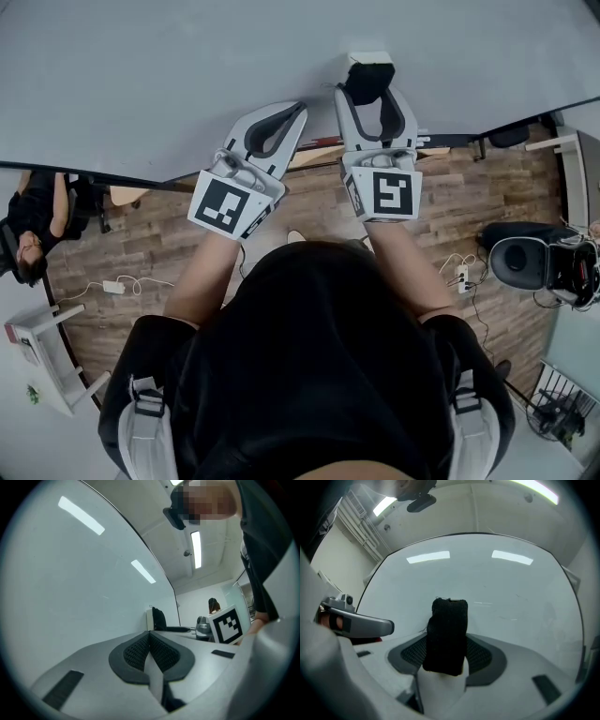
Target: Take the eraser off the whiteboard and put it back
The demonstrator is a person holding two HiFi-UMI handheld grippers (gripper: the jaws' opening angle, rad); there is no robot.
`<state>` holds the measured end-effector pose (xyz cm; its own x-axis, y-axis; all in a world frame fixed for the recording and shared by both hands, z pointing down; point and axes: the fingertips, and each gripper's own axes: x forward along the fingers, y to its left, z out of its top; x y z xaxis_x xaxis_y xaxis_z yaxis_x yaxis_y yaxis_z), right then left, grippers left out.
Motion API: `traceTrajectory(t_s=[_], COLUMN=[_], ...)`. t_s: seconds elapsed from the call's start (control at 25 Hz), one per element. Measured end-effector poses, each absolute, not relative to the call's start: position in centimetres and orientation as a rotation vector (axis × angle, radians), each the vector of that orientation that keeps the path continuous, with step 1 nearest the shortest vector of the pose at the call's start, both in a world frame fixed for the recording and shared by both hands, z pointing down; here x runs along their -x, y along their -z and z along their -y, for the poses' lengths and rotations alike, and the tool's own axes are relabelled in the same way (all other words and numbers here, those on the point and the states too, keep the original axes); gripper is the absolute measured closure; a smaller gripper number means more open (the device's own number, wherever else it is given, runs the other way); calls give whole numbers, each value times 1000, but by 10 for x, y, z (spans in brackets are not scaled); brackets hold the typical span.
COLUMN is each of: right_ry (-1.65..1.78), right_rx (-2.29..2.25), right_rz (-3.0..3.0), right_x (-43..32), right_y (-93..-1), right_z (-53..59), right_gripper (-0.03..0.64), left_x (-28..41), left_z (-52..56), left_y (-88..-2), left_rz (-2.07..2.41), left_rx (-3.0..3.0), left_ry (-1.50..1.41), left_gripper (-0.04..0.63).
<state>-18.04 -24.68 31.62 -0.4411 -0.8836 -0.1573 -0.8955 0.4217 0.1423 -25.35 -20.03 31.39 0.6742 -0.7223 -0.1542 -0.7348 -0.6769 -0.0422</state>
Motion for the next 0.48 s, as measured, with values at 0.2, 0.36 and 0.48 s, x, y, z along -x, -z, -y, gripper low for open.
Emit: traceTrajectory(t_s=[0.2, 0.36, 0.48], right_ry=[-314, -310, -289], right_rx=[1602, 1570, 1540], right_rz=[-2602, -2638, -2666], right_x=[180, 183, 186], right_y=[-316, -316, -318], right_z=[245, 244, 240], right_gripper=[388, 373, 359], left_x=[255, 253, 254], left_z=[201, 201, 200], left_y=[-314, -316, -318], left_rz=[-1220, -1221, -1229], left_rx=[2784, 2795, 2791], left_ry=[-196, -191, -189], left_gripper=[601, 601, 601])
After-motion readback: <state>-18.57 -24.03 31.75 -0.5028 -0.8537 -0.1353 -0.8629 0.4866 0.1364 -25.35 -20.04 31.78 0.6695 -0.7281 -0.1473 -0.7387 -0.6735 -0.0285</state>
